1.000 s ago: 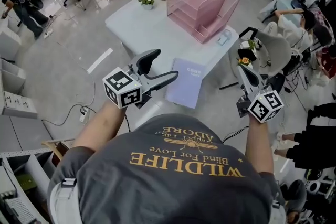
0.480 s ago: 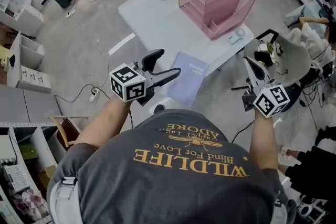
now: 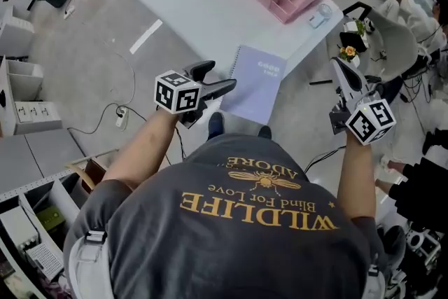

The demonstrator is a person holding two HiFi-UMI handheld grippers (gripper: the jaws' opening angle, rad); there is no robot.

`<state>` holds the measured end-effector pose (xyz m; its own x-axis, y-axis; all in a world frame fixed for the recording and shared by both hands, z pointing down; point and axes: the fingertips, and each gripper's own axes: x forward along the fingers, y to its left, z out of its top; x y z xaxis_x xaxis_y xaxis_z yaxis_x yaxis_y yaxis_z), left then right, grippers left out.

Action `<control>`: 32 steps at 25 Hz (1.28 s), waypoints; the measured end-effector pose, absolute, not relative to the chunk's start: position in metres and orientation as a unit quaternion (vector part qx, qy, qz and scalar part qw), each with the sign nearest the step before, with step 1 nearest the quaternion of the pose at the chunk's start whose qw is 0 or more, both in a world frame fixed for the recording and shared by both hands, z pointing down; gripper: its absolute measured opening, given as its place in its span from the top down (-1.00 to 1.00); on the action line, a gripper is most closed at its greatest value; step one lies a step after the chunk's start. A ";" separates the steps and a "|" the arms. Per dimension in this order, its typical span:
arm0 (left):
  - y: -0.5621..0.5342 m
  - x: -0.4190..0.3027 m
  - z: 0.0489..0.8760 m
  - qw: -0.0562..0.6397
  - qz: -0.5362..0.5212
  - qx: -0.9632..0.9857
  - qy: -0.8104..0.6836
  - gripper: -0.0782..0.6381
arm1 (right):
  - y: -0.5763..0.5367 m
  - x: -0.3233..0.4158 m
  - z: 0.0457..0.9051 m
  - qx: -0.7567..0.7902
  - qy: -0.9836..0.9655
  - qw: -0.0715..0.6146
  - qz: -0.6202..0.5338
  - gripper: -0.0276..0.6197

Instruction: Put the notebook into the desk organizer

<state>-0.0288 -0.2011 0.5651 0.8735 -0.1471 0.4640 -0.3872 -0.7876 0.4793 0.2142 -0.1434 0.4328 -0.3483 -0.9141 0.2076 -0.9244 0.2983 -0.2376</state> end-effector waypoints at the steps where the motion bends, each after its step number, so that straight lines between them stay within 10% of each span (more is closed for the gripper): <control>1: -0.202 -0.032 0.582 0.309 0.217 0.914 -0.146 -0.35 | -0.145 0.213 0.436 0.571 -0.804 0.020 0.163 0.91; 18: -0.148 -0.029 0.736 0.507 0.353 0.777 -0.122 -0.19 | -0.147 0.195 0.493 0.546 -0.808 0.051 0.215 0.91; 32: -0.140 -0.032 0.723 0.515 0.381 0.757 -0.127 0.57 | -0.139 0.218 0.488 0.565 -0.793 0.052 0.222 0.91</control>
<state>-0.0317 -0.1402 0.7231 0.6782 0.2002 0.7070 -0.5840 -0.4371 0.6840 0.2179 -0.1386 0.4880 -0.3550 -0.8733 0.3337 -0.9198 0.2624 -0.2918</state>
